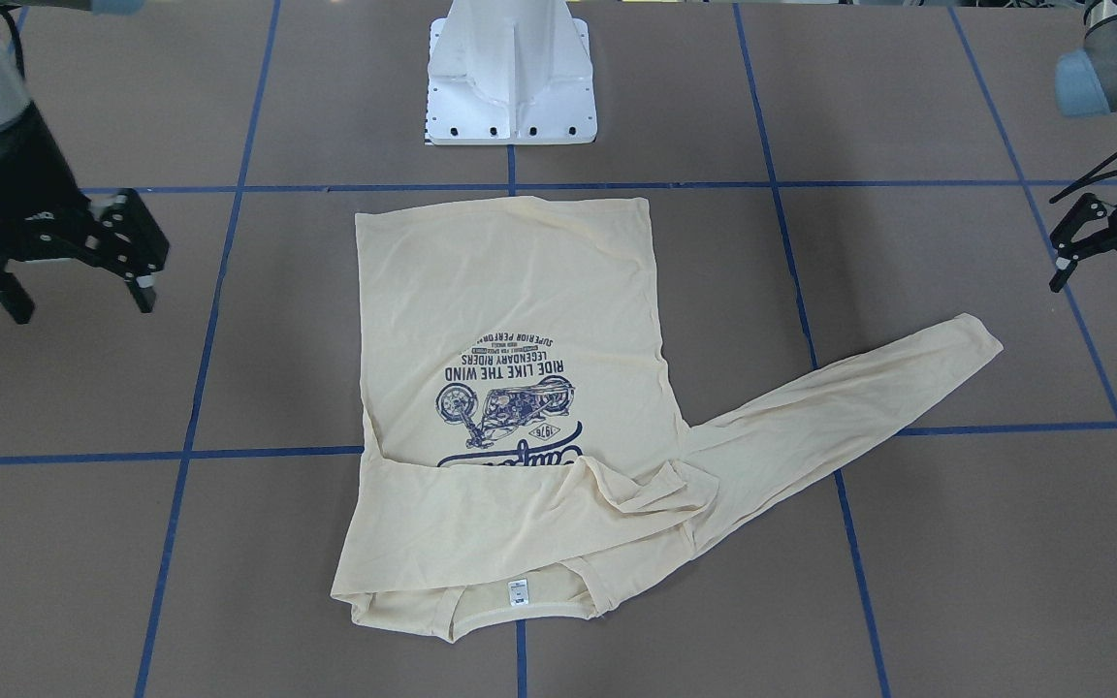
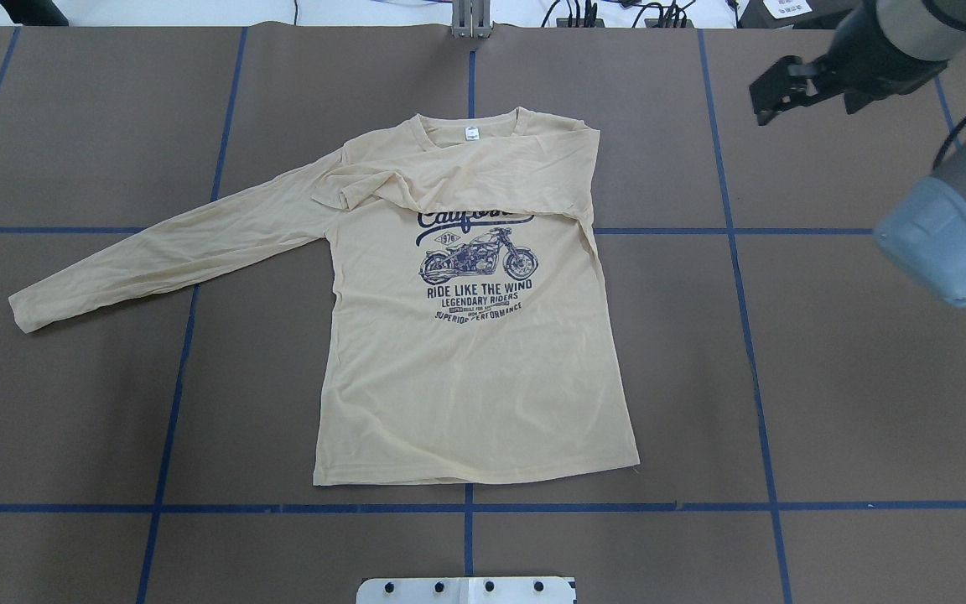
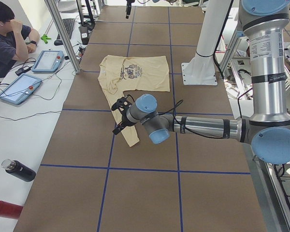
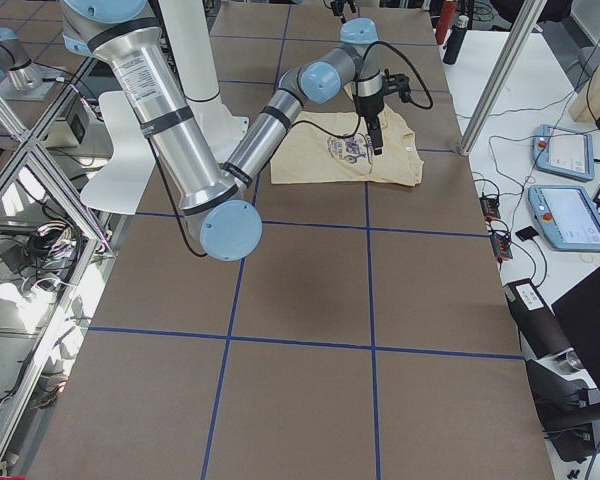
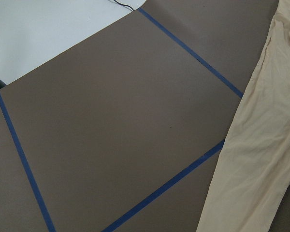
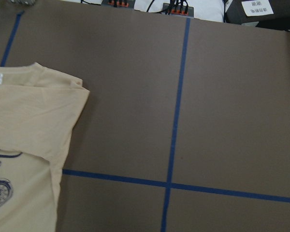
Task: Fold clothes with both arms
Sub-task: 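Release the sleeve and withdraw the right gripper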
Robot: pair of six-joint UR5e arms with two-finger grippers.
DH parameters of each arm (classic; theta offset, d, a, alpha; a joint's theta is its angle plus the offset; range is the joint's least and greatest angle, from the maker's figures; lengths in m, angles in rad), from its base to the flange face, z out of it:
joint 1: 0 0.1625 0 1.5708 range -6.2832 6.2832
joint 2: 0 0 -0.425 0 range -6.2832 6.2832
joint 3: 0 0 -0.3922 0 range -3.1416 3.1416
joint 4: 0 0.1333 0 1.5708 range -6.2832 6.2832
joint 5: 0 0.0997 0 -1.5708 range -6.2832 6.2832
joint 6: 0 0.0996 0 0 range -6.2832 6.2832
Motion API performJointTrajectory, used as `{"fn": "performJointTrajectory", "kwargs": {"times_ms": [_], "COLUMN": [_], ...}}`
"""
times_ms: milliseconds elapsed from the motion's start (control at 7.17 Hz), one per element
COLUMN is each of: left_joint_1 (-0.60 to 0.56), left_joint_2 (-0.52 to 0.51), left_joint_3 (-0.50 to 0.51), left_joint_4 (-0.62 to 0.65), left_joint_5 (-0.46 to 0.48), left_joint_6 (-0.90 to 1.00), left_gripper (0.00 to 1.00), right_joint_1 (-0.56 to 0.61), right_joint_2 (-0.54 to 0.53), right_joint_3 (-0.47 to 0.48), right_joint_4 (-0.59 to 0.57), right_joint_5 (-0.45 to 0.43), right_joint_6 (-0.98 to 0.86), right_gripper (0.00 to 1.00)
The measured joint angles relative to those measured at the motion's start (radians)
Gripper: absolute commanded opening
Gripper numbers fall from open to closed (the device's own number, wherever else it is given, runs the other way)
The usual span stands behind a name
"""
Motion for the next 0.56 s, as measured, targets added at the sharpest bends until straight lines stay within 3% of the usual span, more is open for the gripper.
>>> {"fn": "performJointTrajectory", "kwargs": {"times_ms": [279,558], "left_joint_1": [0.101,0.185], "left_joint_2": [0.004,0.004], "left_joint_3": [0.031,0.096], "left_joint_4": [-0.015,-0.061], "left_joint_5": [0.081,0.16], "left_joint_6": [-0.108,-0.176], "left_gripper": [0.98,0.98], "right_joint_1": [0.124,0.19], "right_joint_2": [-0.246,-0.369], "right_joint_3": [0.026,0.024], "right_joint_4": [0.152,0.235], "right_joint_5": [0.116,0.165], "right_joint_6": [-0.163,-0.22], "right_gripper": [0.99,0.99]}}
